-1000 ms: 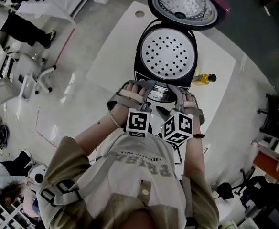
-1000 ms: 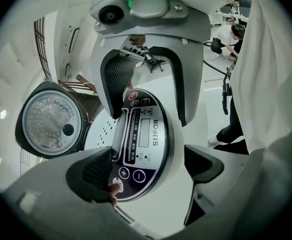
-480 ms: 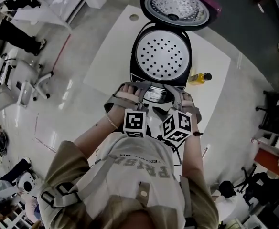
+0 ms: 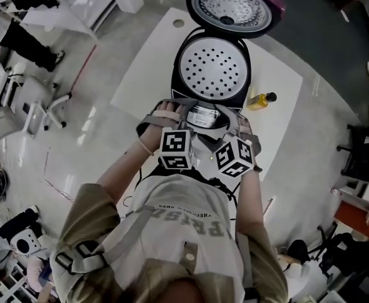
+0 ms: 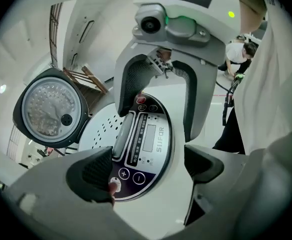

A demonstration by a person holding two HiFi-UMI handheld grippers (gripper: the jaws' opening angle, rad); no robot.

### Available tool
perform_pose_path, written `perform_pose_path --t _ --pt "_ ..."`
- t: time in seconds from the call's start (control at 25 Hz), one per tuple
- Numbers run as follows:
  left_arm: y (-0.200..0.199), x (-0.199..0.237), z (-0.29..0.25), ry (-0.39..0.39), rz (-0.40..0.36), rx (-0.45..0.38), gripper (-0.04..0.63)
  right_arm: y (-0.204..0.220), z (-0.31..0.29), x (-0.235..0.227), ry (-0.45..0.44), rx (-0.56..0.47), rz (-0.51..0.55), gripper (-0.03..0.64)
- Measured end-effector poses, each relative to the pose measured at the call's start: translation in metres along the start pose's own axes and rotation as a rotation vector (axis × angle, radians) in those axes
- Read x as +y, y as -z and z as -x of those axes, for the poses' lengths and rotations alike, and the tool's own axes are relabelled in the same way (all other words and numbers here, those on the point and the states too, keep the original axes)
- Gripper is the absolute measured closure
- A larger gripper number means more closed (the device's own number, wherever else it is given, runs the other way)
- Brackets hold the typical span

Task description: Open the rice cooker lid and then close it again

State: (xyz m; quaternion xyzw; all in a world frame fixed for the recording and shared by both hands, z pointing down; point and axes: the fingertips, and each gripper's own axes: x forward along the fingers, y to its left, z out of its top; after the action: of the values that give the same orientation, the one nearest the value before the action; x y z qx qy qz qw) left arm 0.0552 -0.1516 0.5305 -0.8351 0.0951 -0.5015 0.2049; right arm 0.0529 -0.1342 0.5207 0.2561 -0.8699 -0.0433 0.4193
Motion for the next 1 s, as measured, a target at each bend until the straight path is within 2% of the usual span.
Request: perform_pose_path --t 0.2,0.4,0.56,0.8,1.0 --pt "-0.001 0.004 0.013 -0.002 0.136 -0.047 0.133 -0.008 0.028 -0.016 0.112 -0.165 -0.150 0.215" --pt "-0.008 0.009 0.037 -0.025 0.351 -0.166 0.135 -0.018 0.067 -0.027 0.168 -0.361 -0.276 0.215" --pt "-0.011 0.018 0.052 -0.062 0.465 -0.243 0.135 -0.012 0.094 -0.042 0.214 -0.478 -0.396 0.216" --pt "-0.017 0.046 0.071 -0.143 0.564 -0.340 0.135 -0.005 0.124 -0.071 0.230 -0.613 -0.522 0.216" --pt "-0.012 0.080 0.082 -0.180 0.577 -0.375 0.135 0.000 0.143 -0.112 0.304 -0.669 -0.575 0.215"
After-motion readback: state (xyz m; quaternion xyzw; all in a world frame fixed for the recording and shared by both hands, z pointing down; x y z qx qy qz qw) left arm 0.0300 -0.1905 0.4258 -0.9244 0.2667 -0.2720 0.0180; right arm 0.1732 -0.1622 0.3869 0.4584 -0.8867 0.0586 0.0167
